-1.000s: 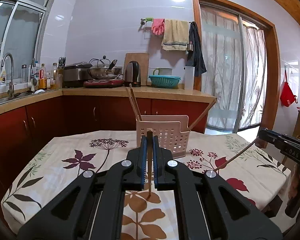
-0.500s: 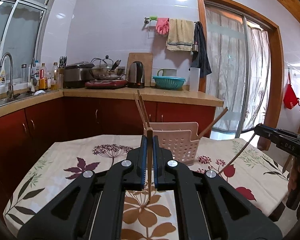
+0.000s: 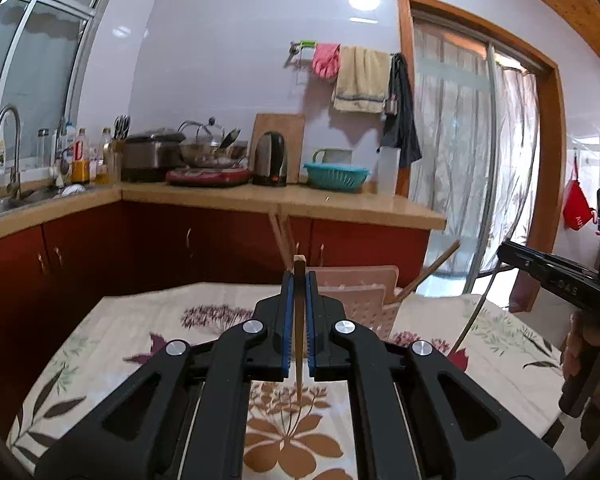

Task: Organize utensils
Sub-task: 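Lift both held chopsticks upright and carry them over the pink holder, then lower both chopsticks into the pink holder and open both tools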

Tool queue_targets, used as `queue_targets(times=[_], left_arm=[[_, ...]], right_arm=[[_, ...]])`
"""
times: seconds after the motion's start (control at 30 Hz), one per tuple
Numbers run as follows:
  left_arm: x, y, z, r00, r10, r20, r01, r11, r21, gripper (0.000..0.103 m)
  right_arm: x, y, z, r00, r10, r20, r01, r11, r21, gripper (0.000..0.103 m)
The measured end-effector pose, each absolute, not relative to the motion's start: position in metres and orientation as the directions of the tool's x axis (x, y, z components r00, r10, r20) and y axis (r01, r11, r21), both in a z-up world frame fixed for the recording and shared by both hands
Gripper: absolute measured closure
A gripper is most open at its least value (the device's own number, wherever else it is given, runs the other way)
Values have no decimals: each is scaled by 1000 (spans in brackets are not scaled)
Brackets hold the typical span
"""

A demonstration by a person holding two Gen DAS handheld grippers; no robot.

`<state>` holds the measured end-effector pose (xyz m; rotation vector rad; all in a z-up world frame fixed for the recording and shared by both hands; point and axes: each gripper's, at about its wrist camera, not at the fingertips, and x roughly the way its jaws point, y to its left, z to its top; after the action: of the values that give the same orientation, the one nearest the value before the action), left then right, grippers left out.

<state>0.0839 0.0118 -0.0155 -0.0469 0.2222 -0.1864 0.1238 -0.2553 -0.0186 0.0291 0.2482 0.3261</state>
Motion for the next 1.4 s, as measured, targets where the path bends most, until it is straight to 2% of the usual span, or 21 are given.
queue_targets(times=[0.33, 0.5, 0.63, 0.8, 0.97, 1.1, 1.17, 1.23, 1.3, 1.4], left_arm=[[107, 9, 40, 953, -281, -113, 269, 956, -112, 97], [133, 6, 68, 959, -281, -44, 275, 956, -101, 97], [159, 2, 77, 959, -281, -34, 276, 955, -107, 97], [192, -10, 60, 957, -275, -89, 269, 960, -79, 97], [219, -17, 27, 950, -265, -168, 259, 964, -57, 97], [239, -20, -2, 926, -270, -264, 261, 963, -68, 97], [241, -18, -11, 923, -261, -283, 252, 965, -67, 91], [241, -17, -15, 920, -257, -294, 249, 966, -67, 74], [238, -16, -14, 921, -258, -291, 248, 966, -72, 65], [225, -16, -10, 928, -253, -273, 249, 967, -52, 58]], right_arm=[[144, -254, 39, 932, 350, -94, -347, 936, 49, 96], [166, -251, 61, 935, 354, -36, -353, 935, 31, 96], [190, -248, 68, 938, 347, -14, -347, 938, 24, 96], [222, -247, 53, 941, 336, -37, -335, 941, 38, 96], [254, -243, 15, 936, 328, -128, -321, 944, 74, 96], [269, -238, -13, 915, 338, -219, -325, 941, 95, 96], [272, -236, -21, 910, 333, -245, -319, 943, 97, 95], [271, -235, -25, 909, 331, -255, -318, 944, 91, 92], [264, -235, -23, 912, 327, -247, -315, 945, 88, 76], [249, -237, -15, 922, 318, -221, -309, 948, 76, 73]])
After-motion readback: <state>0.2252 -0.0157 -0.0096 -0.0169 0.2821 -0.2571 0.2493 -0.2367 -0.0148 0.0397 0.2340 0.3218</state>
